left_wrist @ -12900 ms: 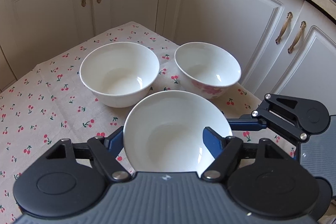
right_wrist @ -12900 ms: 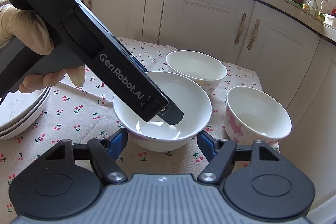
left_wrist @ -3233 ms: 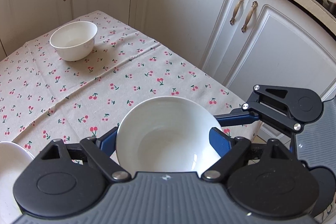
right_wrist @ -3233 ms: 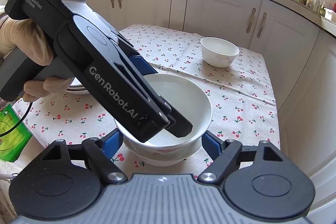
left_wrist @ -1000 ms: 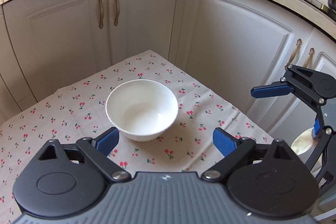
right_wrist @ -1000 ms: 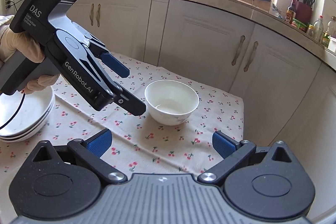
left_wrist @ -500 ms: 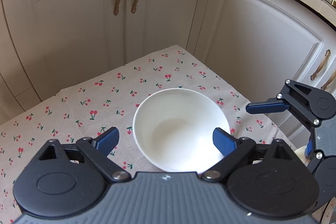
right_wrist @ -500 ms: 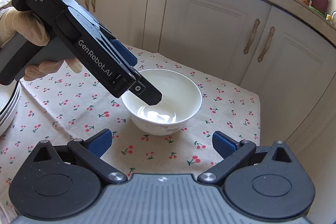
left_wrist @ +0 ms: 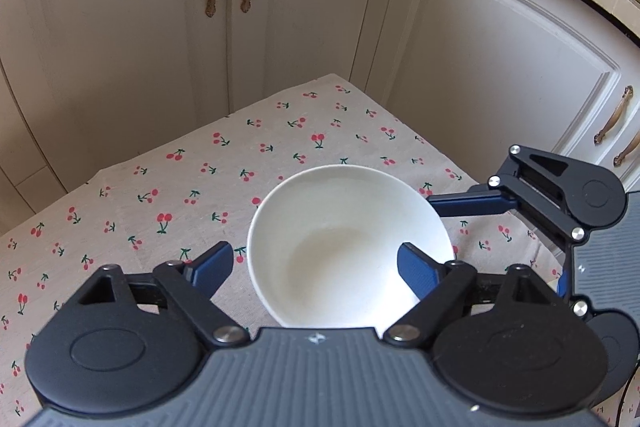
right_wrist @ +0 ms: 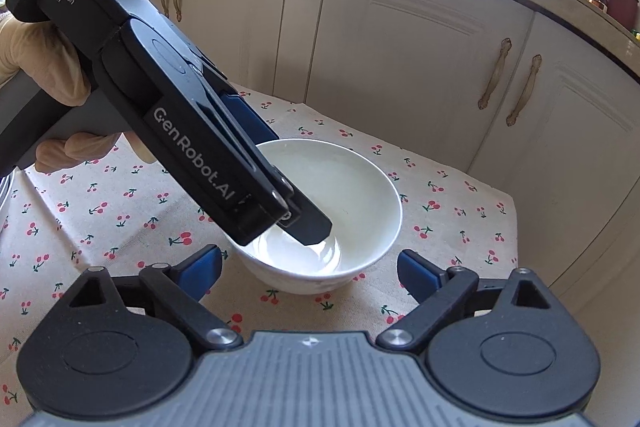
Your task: Organize plates and bowls
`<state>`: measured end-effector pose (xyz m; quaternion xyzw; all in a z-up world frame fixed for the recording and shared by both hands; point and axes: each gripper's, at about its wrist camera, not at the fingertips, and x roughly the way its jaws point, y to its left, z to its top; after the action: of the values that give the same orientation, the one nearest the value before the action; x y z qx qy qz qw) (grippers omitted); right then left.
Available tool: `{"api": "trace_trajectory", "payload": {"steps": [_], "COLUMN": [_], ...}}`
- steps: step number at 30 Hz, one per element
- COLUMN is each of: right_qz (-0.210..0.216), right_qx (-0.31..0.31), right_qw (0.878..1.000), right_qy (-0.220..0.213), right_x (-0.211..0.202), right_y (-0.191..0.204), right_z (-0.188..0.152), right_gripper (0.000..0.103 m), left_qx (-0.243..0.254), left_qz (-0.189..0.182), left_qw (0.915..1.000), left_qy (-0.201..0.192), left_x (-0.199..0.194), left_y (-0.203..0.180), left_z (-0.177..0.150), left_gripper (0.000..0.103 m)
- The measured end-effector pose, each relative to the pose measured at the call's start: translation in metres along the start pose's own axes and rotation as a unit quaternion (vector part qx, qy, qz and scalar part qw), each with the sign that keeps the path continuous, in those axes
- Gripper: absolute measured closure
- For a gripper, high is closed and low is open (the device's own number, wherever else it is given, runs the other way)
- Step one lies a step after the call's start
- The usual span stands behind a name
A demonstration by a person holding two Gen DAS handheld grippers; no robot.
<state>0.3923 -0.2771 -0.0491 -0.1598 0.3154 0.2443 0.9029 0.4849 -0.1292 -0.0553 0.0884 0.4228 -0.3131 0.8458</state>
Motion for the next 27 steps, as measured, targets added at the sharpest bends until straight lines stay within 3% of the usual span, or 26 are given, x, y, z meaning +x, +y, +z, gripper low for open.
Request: {"api": "trace_trajectory", "payload": {"steps": [9, 27], "right_qz": [0.0, 0.002], "right_qx": [0.0, 0.008], "right_qw": [1.0, 1.0], "right_qy": [0.002, 0.008], "right_x": [0.0025, 0.0004], "right_y": [0.0001, -0.0005], "right_z": [-0.0003, 0.0032], "right_gripper": [0.015, 0.015], "left_qx": [0.012, 0.015], "left_qz": [-0.012, -0.019], "left_qw": [0.9999, 0.9997], "left_qy": [0.0, 0.003], "left_x": [0.0021, 0.0037], "left_y": [-0.0016, -0.0034], "left_z": [0.0045, 0.0057], "left_gripper": [0.023, 0.023]}}
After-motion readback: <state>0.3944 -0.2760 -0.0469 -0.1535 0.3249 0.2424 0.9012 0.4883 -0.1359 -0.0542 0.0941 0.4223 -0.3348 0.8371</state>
